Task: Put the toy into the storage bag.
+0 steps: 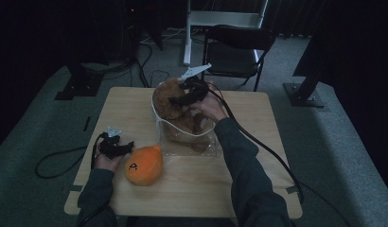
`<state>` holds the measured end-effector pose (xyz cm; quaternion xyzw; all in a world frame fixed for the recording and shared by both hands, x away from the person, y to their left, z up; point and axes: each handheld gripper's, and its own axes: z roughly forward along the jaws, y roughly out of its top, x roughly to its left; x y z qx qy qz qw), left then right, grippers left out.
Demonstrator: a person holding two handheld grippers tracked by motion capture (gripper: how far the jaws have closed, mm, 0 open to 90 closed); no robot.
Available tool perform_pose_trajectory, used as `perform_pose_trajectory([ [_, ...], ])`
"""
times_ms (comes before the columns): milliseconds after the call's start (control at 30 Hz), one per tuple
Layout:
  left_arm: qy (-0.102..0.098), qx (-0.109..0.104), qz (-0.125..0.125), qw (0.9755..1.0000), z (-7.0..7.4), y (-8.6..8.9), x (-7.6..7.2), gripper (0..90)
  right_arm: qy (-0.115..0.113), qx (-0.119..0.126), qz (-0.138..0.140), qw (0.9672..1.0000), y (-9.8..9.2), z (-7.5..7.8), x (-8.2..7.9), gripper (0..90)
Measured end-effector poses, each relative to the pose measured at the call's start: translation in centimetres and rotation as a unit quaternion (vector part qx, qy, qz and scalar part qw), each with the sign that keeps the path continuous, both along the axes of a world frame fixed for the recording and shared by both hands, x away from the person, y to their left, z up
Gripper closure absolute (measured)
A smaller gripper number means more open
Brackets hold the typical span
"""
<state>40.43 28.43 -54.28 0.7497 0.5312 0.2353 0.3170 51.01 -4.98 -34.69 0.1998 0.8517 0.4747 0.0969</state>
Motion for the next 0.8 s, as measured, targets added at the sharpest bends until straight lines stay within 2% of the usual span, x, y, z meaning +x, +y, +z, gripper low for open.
perform_pose_trajectory([
  [200, 0.000, 0.000, 0.000, 1.0000, 0.0, 0.0, 0.0, 30.6, 0.009, -0.020, 0.016, 0.9996, 0.1, -0.2, -0.2, 35.8],
  [400, 0.000, 0.000, 0.000, 1.0000, 0.0, 0.0, 0.0, 30.6, 0.012, -0.029, 0.032, 0.9990, 0.2, -0.2, -0.7, 42.8],
  [800, 0.000, 0.000, 0.000, 1.0000, 0.0, 0.0, 0.0, 30.6, -0.011, -0.040, 0.015, 0.9990, -0.9, 0.0, -1.1, 44.8],
])
